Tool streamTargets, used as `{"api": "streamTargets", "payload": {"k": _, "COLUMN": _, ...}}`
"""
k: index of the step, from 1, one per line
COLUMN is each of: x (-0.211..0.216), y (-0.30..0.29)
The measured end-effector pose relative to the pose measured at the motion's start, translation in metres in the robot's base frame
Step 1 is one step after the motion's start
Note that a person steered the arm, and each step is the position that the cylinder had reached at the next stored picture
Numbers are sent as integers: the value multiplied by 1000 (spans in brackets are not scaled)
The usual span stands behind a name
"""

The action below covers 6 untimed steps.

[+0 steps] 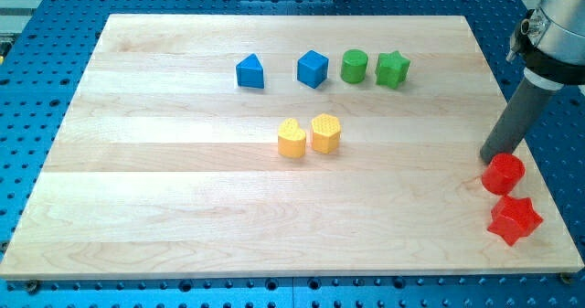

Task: Move the yellow hexagon into the yellow heart

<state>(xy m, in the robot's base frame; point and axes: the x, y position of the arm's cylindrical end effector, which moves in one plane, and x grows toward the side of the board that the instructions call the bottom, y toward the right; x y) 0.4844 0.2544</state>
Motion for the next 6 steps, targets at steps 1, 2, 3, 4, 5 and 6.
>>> {"api": "streamTargets", "payload": {"k": 1, "x": 0, "y": -2}}
{"api": "streamTargets", "payload": {"k": 2, "x": -42, "y": -44}}
{"api": "streamTargets", "payload": {"k": 3, "x": -53, "y": -99}}
{"api": "streamTargets", "payload": {"k": 4, "x": -53, "y": -132}}
{"api": "streamTargets", "payload": {"k": 5, "x": -35, "y": -158}}
{"api": "streamTargets", "payload": {"k": 6, "x": -25, "y": -178}}
